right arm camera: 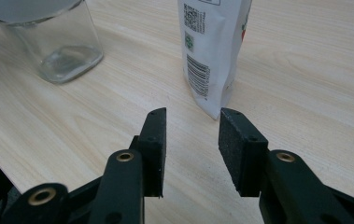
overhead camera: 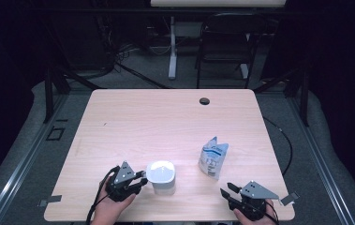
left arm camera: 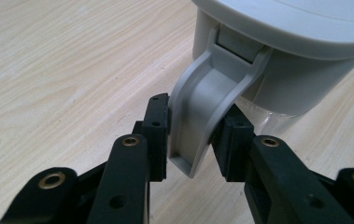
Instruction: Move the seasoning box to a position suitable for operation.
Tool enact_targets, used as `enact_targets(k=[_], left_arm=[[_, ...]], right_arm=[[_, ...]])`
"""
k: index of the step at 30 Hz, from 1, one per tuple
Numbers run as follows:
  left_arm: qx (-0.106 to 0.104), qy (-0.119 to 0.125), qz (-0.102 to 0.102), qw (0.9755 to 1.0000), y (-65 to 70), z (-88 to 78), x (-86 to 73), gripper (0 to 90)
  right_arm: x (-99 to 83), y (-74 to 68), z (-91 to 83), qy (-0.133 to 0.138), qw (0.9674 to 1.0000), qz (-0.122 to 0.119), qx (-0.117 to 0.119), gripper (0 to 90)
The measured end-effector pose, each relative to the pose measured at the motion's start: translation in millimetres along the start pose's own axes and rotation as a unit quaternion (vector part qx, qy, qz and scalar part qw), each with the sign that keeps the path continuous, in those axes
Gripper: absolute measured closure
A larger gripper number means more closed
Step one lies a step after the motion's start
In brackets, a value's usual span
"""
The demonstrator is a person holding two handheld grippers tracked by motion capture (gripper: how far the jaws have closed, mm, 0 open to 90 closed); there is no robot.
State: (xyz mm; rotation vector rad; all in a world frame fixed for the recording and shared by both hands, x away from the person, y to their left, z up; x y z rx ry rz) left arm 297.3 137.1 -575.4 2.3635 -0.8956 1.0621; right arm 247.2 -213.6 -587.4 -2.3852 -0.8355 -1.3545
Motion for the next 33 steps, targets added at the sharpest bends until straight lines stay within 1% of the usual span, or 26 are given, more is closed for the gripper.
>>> enact_targets(k=[2,4,6,9,12,13,14,15,16,17,18,19,21,23,24,26,27,28,30,31,33], left_arm=[[-0.008,0.008,-0.014,0.9998,-0.5,-1.8,1.1,64.8],[-0.010,0.009,-0.018,0.9998,-1.0,-3.5,1.6,62.0],[-0.012,0.009,-0.016,0.9998,-0.6,-5.7,1.9,60.3],[-0.014,0.011,-0.021,0.9996,0.0,-9.3,2.0,59.2],[-0.015,0.013,-0.020,0.9996,0.5,-13.3,1.8,59.2],[-0.012,0.017,-0.018,0.9996,0.3,-14.2,2.0,58.7],[-0.015,0.015,-0.020,0.9996,0.7,-15.9,1.9,57.1],[-0.015,0.014,-0.017,0.9996,0.3,-17.2,1.8,56.5],[-0.013,0.016,-0.016,0.9997,-0.1,-17.8,1.8,55.7],[-0.014,0.015,-0.018,0.9996,-0.3,-18.6,1.7,54.5],[-0.011,0.014,-0.019,0.9997,-0.9,-19.7,1.6,53.4],[-0.012,0.013,-0.021,0.9996,-1.3,-20.4,1.6,53.3],[-0.011,0.012,-0.021,0.9996,-1.6,-22.0,1.9,53.0],[-0.018,0.018,-0.020,0.9995,-1.0,-24.2,3.3,55.3],[-0.019,0.020,-0.021,0.9994,-0.5,-25.5,4.3,56.4],[-0.020,0.022,-0.018,0.9994,-0.5,-27.3,6.3,57.6],[-0.022,0.022,-0.020,0.9993,-0.4,-27.6,7.0,59.0],[-0.023,0.021,-0.020,0.9993,-0.9,-28.4,8.1,59.0],[-0.027,0.025,-0.023,0.9990,-0.9,-29.0,9.7,59.0],[-0.026,0.024,-0.021,0.9991,-1.0,-29.7,10.7,59.0],[-0.027,0.026,-0.019,0.9991,-1.2,-30.4,12.5,59.0]], right_arm=[[0.6,0.2,-0.3,0.002,1.0000,-0.001,-0.002,62.3],[0.8,-0.2,-0.8,0.005,1.0000,0.003,0.000,61.0],[1.6,-1.6,-1.8,0.009,0.9998,0.008,0.014,62.3],[3.0,-4.4,-1.6,0.007,0.9996,0.008,0.025,63.9],[5.6,-6.8,-2.4,0.005,0.9997,0.002,0.022,63.2],[7.3,-7.4,-3.1,0.005,0.9998,-0.002,0.020,61.9],[9.6,-7.3,-4.2,0.004,0.9999,-0.005,0.013,60.5],[12.0,-6.8,-5.5,0.002,0.9999,-0.007,0.011,59.2],[14.4,-6.8,-6.8,0.000,0.9999,-0.004,0.011,58.6],[16.7,-7.4,-7.7,0.006,0.9999,0.000,0.012,58.5],[18.8,-7.8,-8.9,0.007,0.9999,-0.004,0.014,58.4],[21.2,-9.1,-9.8,0.009,0.9998,-0.003,0.017,57.9],[25.9,-11.2,-11.9,0.008,0.9998,-0.010,0.017,56.8],[30.8,-14.1,-13.1,0.007,0.9996,-0.014,0.022,57.2],[33.1,-15.3,-12.8,0.009,0.9995,-0.016,0.027,57.9],[37.3,-17.8,-12.2,0.007,0.9994,-0.013,0.031,57.9],[39.8,-19.1,-11.4,0.006,0.9994,-0.011,0.032,57.4],[41.3,-19.7,-10.8,0.006,0.9994,-0.011,0.033,56.6],[45.7,-21.0,-9.6,0.003,0.9993,-0.013,0.034,56.5],[48.4,-22.5,-8.3,0.008,0.9992,-0.008,0.037,56.6],[53.5,-25.0,-5.6,0.009,0.9991,-0.014,0.039,56.6]])
Point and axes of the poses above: each handheld gripper's, and its own axes: z roughly forward along the jaws, x roughly out of its top, y roughly to its right, the point moved 5 cm from there along z, roughly forward along the jaws, and after that the axes turned 6 degrees about -z, right-handed, at the moved point
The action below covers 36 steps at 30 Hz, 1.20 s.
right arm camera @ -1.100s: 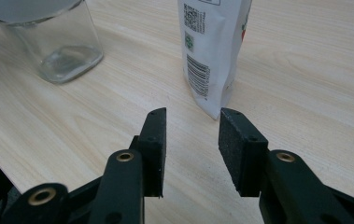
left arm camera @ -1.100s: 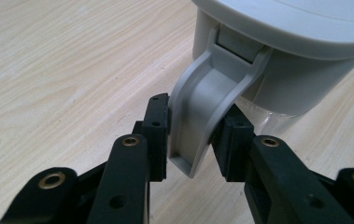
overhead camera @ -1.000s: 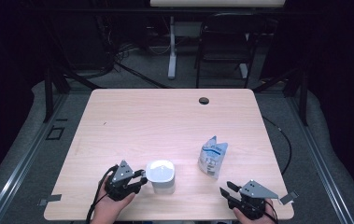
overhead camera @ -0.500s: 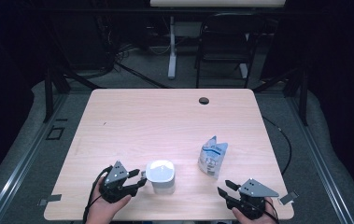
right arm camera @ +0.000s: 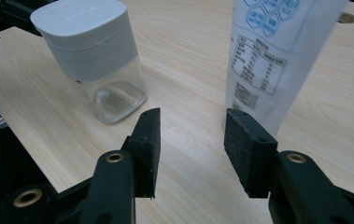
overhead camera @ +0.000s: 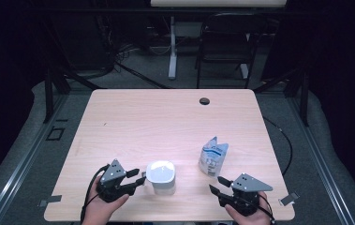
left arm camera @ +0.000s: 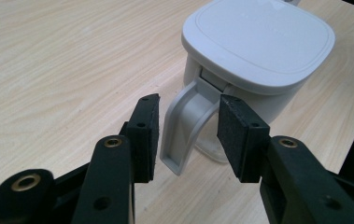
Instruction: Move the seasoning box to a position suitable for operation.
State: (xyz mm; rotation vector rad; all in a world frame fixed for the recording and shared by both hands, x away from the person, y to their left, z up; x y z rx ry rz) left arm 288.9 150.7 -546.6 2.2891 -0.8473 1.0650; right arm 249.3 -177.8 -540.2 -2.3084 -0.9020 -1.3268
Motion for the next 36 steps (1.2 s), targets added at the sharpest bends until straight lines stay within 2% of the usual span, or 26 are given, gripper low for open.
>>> enact_targets(k=[6,12,13,22,26,34,36], left_arm=[[-0.009,0.001,-0.005,0.9999,-2.2,-4.1,8.7,61.5],[-0.007,0.008,-0.006,0.9999,-2.9,-9.1,19.8,66.1],[-0.013,0.008,-0.007,0.9999,-2.6,-9.7,21.6,66.7],[-0.019,0.016,0.001,0.9997,5.4,-12.4,36.5,74.7],[-0.016,0.010,0.013,0.9997,8.7,-12.1,41.2,78.6],[-0.017,-0.001,0.020,0.9997,12.6,-7.7,45.8,89.5],[-0.020,-0.004,0.020,0.9996,13.9,-4.9,44.7,90.0]], right_arm=[[9.8,-6.2,8.5,0.007,0.9999,-0.008,0.007,56.1],[17.0,-12.5,18.8,0.011,0.9998,-0.012,0.014,55.9],[18.1,-13.1,20.1,0.013,0.9997,-0.013,0.016,55.9],[32.3,-20.8,31.5,0.022,0.9993,-0.020,0.024,56.6],[32.8,-22.4,36.8,0.022,0.9991,-0.015,0.032,57.7],[28.9,-25.7,41.6,0.017,0.9990,-0.019,0.037,58.1],[27.2,-24.5,41.6,0.014,0.9991,-0.017,0.036,58.0]])
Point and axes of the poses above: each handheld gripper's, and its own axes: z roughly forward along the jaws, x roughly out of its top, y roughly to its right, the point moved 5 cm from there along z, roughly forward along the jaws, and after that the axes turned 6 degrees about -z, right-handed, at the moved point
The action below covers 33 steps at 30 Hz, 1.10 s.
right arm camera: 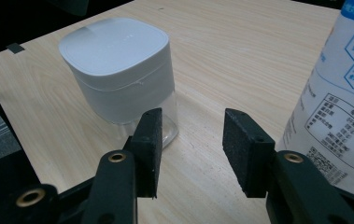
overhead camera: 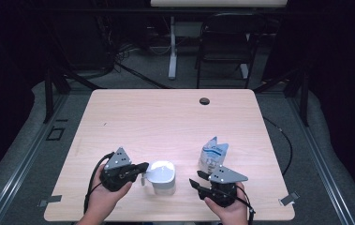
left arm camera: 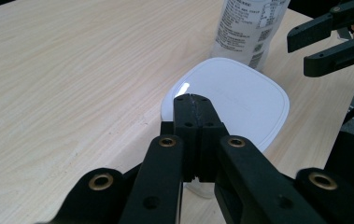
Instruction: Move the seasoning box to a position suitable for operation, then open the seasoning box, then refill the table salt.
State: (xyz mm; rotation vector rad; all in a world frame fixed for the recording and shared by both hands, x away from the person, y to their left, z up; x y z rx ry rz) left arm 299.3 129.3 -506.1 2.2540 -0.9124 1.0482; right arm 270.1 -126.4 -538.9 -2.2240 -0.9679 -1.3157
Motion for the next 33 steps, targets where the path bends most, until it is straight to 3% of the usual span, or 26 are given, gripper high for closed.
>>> enact_targets(k=[5,22,33], left_arm=[[-0.002,-0.010,0.007,0.9999,2.9,5.5,-4.3,90.0],[-0.004,-0.012,0.015,0.9998,4.1,9.0,-1.9,90.0],[-0.007,-0.008,0.016,0.9998,3.3,8.8,-2.7,90.0]], right_arm=[[-2.2,2.4,-0.5,0.003,1.0000,0.007,-0.001,57.4],[-1.5,4.9,0.1,0.003,1.0000,0.008,-0.003,56.3],[5.5,4.6,3.6,-0.005,0.9999,-0.009,-0.003,70.2]])
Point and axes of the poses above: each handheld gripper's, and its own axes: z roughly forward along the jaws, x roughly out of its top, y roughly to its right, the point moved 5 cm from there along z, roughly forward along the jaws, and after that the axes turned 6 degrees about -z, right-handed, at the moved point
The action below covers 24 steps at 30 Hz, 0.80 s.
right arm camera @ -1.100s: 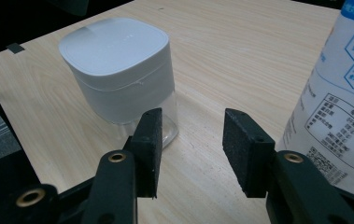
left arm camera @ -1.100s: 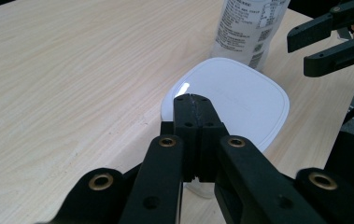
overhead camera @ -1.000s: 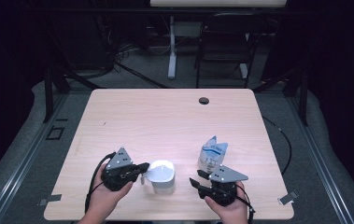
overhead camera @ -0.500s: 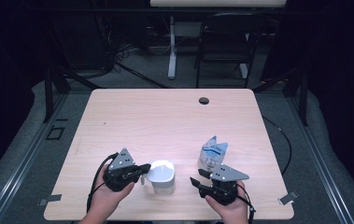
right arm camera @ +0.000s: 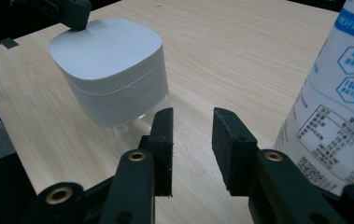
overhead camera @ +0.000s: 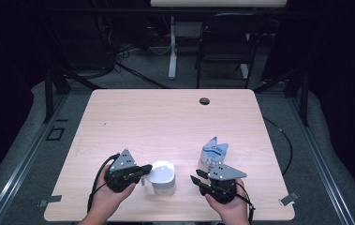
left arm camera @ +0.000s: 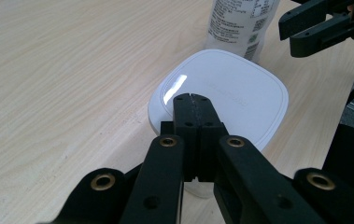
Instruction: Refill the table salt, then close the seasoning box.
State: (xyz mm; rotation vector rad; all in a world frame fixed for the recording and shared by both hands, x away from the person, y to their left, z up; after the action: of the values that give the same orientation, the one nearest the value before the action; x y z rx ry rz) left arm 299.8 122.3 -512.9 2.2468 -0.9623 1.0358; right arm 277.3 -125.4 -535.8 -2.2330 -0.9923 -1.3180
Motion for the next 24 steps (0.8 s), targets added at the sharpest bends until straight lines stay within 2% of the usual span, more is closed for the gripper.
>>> enact_targets(k=[7,11,18,24], left_arm=[[0.001,-0.001,0.001,1.0000,0.1,-0.5,-0.3,90.0],[0.001,-0.001,0.001,1.0000,0.0,-1.1,-0.8,90.0],[0.001,0.001,-0.001,1.0000,-0.5,-1.7,-1.4,90.0],[0.003,0.001,-0.001,1.0000,-1.5,-2.0,-1.5,90.0]], right_arm=[[3.4,-2.2,6.2,-0.001,0.9999,-0.004,0.009,74.4],[3.4,-3.9,9.4,-0.005,0.9999,-0.009,0.007,76.9],[5.2,-5.2,11.9,-0.003,0.9998,-0.008,0.018,85.4],[6.9,-9.5,12.5,0.000,0.9997,-0.018,0.018,90.0]])
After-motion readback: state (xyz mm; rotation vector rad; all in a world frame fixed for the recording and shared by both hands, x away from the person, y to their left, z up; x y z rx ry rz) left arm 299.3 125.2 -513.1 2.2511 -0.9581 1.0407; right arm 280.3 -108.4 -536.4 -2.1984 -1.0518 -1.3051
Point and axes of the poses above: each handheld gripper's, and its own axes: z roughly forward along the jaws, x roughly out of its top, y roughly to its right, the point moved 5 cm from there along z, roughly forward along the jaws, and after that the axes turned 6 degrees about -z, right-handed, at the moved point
